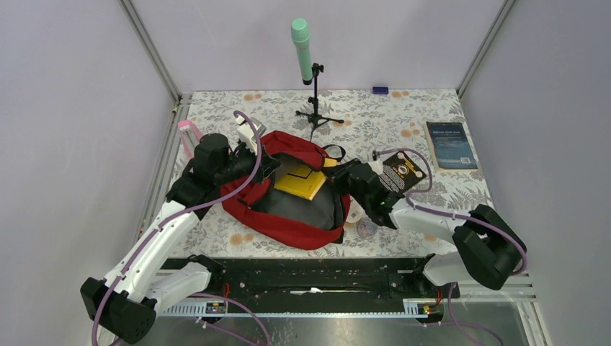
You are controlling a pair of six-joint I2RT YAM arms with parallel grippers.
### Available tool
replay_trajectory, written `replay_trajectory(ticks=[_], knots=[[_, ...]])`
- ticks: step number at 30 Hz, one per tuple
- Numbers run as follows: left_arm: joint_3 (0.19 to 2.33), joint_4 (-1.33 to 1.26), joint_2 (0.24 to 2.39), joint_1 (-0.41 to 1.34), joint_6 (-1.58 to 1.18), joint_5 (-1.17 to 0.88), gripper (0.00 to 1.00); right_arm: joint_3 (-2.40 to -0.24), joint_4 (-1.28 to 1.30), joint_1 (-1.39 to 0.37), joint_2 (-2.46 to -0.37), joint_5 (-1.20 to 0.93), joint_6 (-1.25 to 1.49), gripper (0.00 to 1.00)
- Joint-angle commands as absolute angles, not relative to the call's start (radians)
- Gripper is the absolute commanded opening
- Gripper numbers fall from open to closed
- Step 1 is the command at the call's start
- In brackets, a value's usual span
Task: Pack the student bag
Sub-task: Place the book in the student bag.
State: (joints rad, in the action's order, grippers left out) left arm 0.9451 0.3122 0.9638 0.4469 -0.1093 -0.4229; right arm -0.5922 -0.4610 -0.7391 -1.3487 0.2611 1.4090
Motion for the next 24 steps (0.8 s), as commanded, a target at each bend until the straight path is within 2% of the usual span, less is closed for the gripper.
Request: replay_trajectory(ticks=[1,12,24], knots=[[0.958,0.207,0.939,0.451,-0.132,-0.453,0.0,-0.705,-0.565,-0.814,-1.398,0.432,1.336,0.0],[1.019,0.206,0.956,0.451,-0.225,-0.395,0.0,-0.787,-0.511,-0.917,-1.58,0.498,1.24,0.0],[1.019,0.225,0.953,0.451,-0.216,-0.361,0.0,-0.768,-0.517,-0.933,-1.562,0.512,1.111,0.47]])
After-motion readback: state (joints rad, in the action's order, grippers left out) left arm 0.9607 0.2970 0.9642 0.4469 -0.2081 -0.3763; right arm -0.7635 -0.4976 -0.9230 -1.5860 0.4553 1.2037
